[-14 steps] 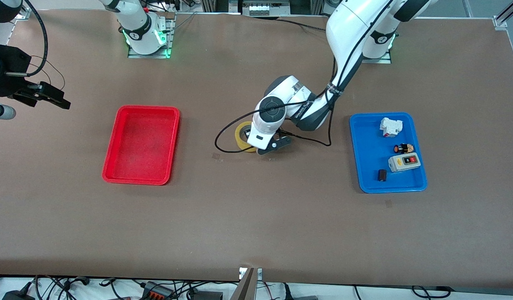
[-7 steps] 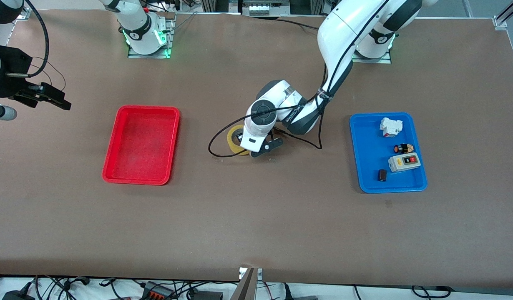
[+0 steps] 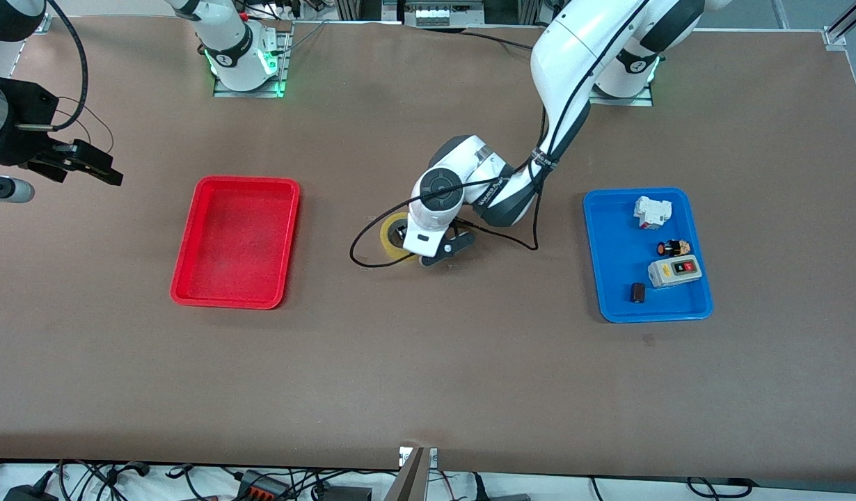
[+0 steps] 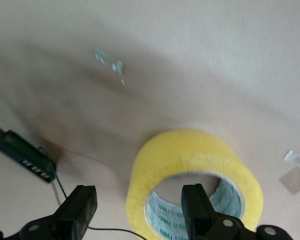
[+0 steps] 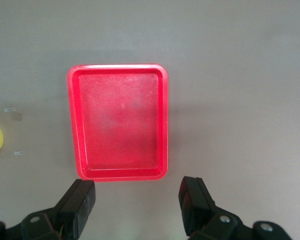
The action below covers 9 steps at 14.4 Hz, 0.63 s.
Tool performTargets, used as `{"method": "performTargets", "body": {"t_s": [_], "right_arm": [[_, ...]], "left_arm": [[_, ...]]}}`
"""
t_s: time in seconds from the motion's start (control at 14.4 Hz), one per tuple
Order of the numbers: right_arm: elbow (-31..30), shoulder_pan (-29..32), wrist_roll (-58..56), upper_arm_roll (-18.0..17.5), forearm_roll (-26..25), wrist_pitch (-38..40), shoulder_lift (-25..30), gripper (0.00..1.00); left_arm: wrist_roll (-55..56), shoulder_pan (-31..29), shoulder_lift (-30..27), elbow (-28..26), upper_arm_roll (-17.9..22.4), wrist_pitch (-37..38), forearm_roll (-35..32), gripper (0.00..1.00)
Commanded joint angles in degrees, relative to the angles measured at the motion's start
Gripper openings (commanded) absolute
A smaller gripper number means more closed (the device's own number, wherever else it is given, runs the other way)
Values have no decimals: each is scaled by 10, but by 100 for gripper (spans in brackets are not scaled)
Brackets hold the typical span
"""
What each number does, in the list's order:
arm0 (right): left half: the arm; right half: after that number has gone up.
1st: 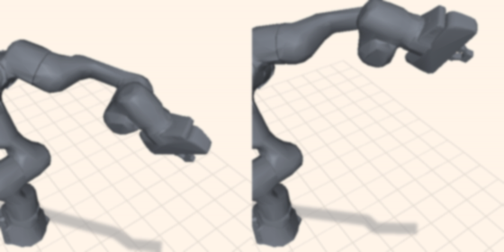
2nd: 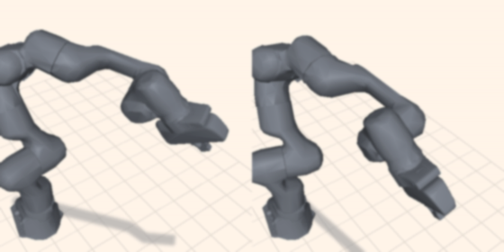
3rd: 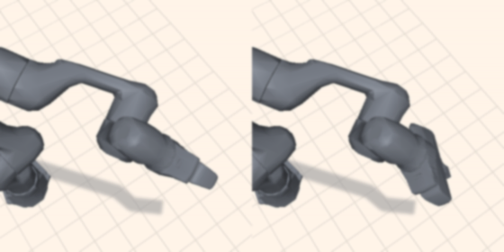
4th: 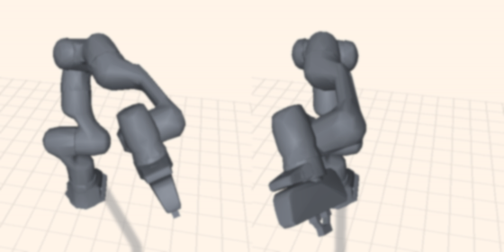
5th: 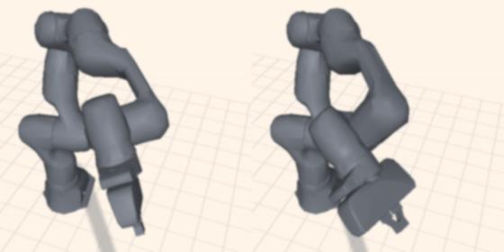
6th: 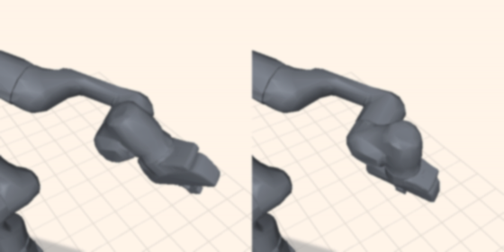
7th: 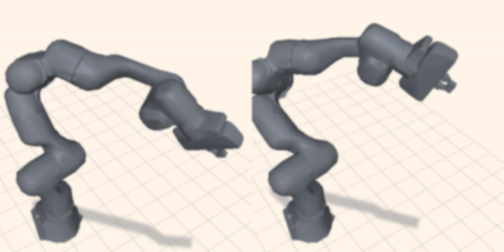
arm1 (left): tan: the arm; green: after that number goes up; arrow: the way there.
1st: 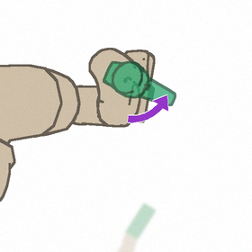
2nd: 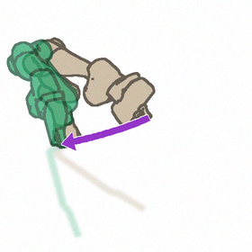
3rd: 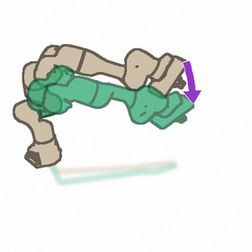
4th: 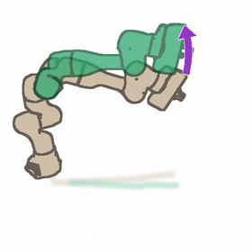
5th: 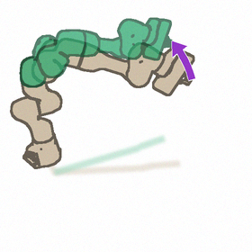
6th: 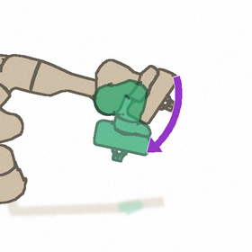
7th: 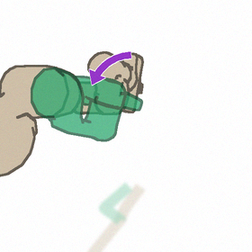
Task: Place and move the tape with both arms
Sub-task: 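Carry the tape roll to the table middle with the left gripper, then release the tape on the table while the right gripper reaches toward it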
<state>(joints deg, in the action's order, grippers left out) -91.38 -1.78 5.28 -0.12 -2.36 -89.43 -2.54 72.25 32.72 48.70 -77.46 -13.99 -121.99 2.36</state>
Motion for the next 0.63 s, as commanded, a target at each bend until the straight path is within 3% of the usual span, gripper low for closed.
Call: {"method": "performTargets", "body": {"t_s": [0.0,0.28,0.56], "right_arm": [[4,-37,-1,-1,7,-12,-8,98],[3,-97,10,-1,10,-35,-40,98],[-6,-164,102,-1,45,-78,-87,97]], "left_arm": [[13,-19,-59,-1,11,81,-36,100],[-33,-93,-139,-3,5,188,-40,100],[-133,-171,-200,-2,3,293,-36,100]]}}
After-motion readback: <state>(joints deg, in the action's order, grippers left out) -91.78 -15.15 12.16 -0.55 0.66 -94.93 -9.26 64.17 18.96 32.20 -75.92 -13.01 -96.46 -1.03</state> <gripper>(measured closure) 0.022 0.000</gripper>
